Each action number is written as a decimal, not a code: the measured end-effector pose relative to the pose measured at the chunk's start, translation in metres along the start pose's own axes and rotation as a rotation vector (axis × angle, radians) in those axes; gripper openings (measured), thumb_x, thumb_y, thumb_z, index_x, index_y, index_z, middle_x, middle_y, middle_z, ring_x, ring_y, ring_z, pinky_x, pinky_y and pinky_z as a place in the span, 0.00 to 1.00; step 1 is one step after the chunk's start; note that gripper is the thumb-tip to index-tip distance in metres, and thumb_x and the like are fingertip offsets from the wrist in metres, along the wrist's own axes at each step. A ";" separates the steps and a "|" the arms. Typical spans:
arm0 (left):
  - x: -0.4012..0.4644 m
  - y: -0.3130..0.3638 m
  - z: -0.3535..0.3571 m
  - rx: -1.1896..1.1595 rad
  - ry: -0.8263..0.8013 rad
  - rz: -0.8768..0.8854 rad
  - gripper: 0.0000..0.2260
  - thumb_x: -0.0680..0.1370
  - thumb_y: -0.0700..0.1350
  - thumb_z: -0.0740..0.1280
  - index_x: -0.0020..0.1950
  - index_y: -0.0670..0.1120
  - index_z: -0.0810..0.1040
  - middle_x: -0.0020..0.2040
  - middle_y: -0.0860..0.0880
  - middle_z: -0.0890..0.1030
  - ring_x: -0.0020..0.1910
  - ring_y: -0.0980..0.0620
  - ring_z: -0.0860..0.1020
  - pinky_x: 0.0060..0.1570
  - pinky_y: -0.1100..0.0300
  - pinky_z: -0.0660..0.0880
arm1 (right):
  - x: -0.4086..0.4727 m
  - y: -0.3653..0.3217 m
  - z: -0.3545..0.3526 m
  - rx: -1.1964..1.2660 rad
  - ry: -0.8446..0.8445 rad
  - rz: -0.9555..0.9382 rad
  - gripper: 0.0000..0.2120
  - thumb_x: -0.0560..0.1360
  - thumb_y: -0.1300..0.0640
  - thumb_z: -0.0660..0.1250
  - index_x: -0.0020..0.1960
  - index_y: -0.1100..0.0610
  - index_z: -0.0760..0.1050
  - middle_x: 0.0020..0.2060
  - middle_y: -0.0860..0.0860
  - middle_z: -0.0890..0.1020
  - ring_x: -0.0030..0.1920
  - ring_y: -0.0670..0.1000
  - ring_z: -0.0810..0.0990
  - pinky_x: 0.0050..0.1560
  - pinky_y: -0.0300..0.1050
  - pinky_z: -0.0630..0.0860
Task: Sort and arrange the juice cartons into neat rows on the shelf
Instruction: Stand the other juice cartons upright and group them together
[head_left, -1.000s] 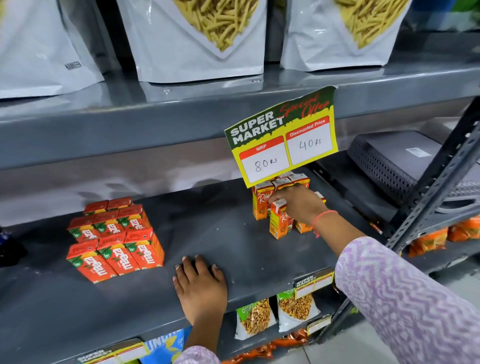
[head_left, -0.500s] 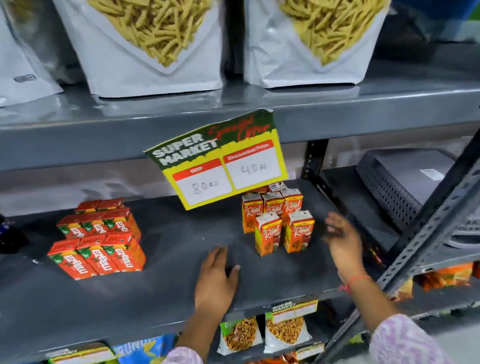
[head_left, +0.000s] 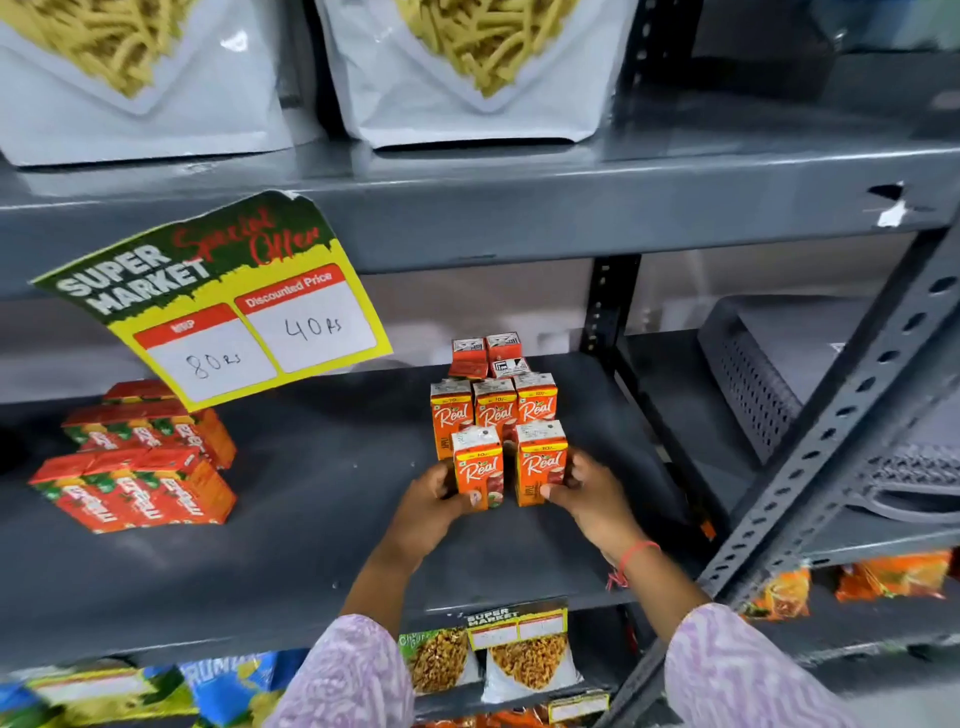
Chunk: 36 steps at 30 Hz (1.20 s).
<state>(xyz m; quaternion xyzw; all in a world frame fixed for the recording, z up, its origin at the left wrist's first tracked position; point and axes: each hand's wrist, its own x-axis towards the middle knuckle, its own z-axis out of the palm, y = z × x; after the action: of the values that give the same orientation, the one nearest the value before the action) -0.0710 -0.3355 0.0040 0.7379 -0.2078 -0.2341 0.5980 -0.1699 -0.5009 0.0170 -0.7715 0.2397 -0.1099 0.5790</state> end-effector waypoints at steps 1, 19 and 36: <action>-0.001 0.000 0.000 -0.011 -0.011 -0.002 0.16 0.73 0.36 0.68 0.60 0.41 0.73 0.54 0.45 0.81 0.54 0.52 0.79 0.45 0.68 0.77 | 0.000 -0.001 0.000 0.010 -0.003 0.005 0.16 0.70 0.65 0.69 0.55 0.52 0.74 0.55 0.56 0.82 0.56 0.55 0.80 0.63 0.55 0.74; -0.004 -0.006 0.001 0.105 0.011 -0.003 0.10 0.72 0.36 0.69 0.52 0.44 0.77 0.53 0.47 0.81 0.52 0.50 0.79 0.52 0.61 0.74 | 0.001 -0.002 0.006 -0.082 -0.076 0.044 0.14 0.71 0.63 0.69 0.57 0.57 0.77 0.56 0.55 0.83 0.58 0.54 0.80 0.63 0.51 0.74; -0.024 -0.003 0.012 0.190 0.077 -0.070 0.07 0.73 0.37 0.68 0.48 0.48 0.78 0.50 0.48 0.82 0.52 0.50 0.79 0.55 0.55 0.74 | -0.014 0.004 -0.005 -0.064 -0.135 0.088 0.18 0.70 0.64 0.70 0.59 0.57 0.77 0.57 0.55 0.82 0.58 0.53 0.79 0.67 0.55 0.71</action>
<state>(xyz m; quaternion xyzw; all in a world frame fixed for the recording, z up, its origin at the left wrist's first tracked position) -0.0975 -0.3300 0.0016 0.8065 -0.1799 -0.2054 0.5244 -0.1848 -0.4988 0.0157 -0.7840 0.2373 -0.0243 0.5731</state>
